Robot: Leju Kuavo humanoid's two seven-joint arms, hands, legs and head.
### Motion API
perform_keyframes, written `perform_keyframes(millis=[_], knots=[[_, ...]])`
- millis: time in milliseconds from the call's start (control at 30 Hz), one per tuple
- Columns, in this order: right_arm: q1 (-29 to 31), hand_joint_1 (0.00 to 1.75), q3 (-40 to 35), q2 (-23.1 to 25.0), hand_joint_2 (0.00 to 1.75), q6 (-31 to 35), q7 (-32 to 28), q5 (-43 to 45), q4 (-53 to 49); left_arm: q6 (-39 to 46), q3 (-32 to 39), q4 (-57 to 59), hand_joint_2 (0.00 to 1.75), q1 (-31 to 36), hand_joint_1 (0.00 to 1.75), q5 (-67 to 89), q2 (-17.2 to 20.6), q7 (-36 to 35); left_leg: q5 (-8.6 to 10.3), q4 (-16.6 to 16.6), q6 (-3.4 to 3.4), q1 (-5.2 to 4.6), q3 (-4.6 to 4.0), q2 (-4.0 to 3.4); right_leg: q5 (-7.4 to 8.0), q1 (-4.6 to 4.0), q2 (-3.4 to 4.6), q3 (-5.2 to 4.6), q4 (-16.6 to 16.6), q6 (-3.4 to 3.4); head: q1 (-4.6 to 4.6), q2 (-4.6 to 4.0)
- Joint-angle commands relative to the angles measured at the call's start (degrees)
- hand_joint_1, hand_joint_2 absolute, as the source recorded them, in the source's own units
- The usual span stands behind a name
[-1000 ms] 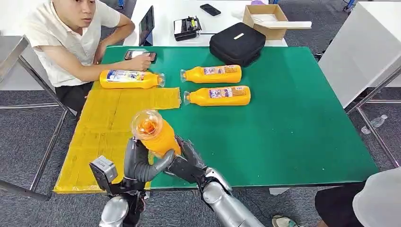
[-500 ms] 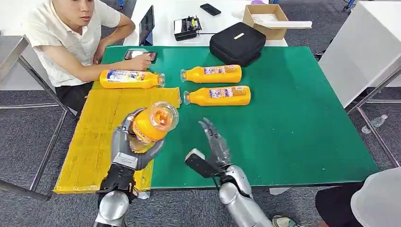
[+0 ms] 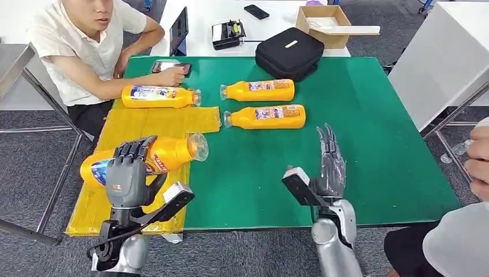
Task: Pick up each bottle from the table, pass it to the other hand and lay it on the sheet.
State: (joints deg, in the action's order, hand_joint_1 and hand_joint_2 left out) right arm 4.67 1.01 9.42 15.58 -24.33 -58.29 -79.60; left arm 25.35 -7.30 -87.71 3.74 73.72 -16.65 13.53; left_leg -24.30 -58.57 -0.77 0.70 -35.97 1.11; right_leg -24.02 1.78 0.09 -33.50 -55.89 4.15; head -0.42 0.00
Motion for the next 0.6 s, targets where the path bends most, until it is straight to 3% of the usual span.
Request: perform_keyframes(millis=[33, 300, 333, 600], knots=[[1.2, 0.00, 0.5, 0.1, 1.75, -0.2, -2.1, 0.9, 3.4, -0.1, -0.5, 13.1, 1.75, 4.2, 1.75, 8.9, 4.6, -2.9, -0.04, 0.1, 0.02, 0.01, 0.26, -0.05, -0.05, -0.04, -0.03, 0.25, 0.1, -0.21, 0.00, 0.00], [2.4, 0.00, -0.1, -0.6, 1.75, 1.5, -3.9, 3.1, 7.7, -3.8, -3.5, 24.6, 1.75, 7.4, 1.75, 10.7, 6.8, -4.0, -0.07, 0.2, 0.03, 0.04, 0.53, -0.16, -0.05, -0.11, 0.02, 0.51, 0.2, -0.36, 0.00, 0.00], [2.5, 0.00, -0.1, -0.7, 1.75, 1.5, -4.1, 3.2, 8.1, -3.9, -3.8, 25.6, 0.00, 7.8, 1.75, 10.8, 6.9, -4.2, -0.03, 0.1, 0.01, 0.01, 0.33, -0.08, -0.03, -0.05, 0.00, 0.33, 0.1, -0.21, 0.00, 0.00], [2.8, 0.00, 0.1, -0.4, 1.75, 1.1, -4.9, 4.1, 9.2, -5.0, -4.1, 27.7, 0.00, 8.7, 1.75, 11.0, 7.1, -5.3, -0.06, 0.1, 0.02, 0.02, 0.31, -0.11, -0.05, -0.06, 0.02, 0.30, 0.1, -0.24, 0.00, 0.00]])
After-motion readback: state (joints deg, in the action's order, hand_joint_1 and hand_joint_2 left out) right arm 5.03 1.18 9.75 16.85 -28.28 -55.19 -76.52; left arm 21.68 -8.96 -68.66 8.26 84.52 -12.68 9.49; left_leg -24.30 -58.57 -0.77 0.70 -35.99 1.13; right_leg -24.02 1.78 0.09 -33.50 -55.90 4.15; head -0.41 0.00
